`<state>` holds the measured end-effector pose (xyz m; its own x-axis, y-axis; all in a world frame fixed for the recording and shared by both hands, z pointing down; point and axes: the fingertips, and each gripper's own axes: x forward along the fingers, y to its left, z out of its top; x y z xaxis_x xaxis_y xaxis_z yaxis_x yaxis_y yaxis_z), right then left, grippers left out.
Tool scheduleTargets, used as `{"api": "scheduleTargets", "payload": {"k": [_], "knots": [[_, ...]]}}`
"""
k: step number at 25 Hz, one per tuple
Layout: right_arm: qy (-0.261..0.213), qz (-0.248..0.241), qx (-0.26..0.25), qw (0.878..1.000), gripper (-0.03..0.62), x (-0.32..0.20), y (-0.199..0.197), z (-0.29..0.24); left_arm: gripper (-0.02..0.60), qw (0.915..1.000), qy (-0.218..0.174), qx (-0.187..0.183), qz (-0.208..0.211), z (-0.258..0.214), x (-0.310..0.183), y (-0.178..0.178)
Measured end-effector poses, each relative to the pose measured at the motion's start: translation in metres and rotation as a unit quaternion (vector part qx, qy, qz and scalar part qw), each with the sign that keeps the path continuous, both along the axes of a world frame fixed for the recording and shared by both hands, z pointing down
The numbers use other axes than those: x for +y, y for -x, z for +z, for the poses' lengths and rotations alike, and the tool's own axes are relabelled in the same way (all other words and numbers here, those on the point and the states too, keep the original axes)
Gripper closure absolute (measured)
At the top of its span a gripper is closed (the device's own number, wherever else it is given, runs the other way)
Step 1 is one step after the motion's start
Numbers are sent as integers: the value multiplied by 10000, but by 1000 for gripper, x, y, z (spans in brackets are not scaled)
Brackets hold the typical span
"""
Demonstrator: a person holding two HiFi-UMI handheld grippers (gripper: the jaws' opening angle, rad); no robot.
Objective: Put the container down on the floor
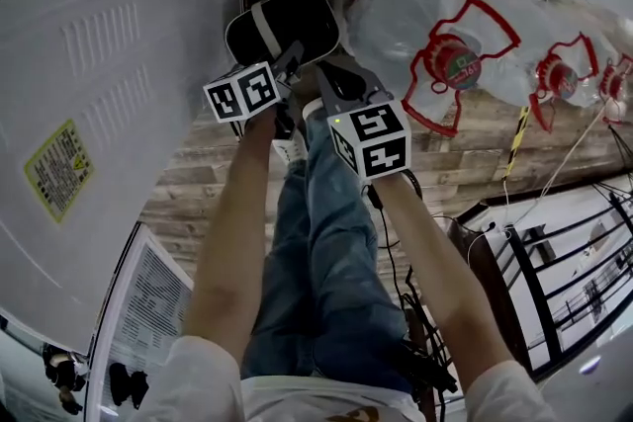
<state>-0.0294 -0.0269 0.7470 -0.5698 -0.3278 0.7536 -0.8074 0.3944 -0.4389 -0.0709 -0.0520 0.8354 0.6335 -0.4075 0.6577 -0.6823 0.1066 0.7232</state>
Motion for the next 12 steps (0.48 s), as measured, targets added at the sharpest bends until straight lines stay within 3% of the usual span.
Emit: {"api": "scheduleTargets", "payload": {"k": [12], "knots": [[5,-143,50,9999,571,-3,-3,12,554,9994,-147,169,-245,7,-10,11]]}}
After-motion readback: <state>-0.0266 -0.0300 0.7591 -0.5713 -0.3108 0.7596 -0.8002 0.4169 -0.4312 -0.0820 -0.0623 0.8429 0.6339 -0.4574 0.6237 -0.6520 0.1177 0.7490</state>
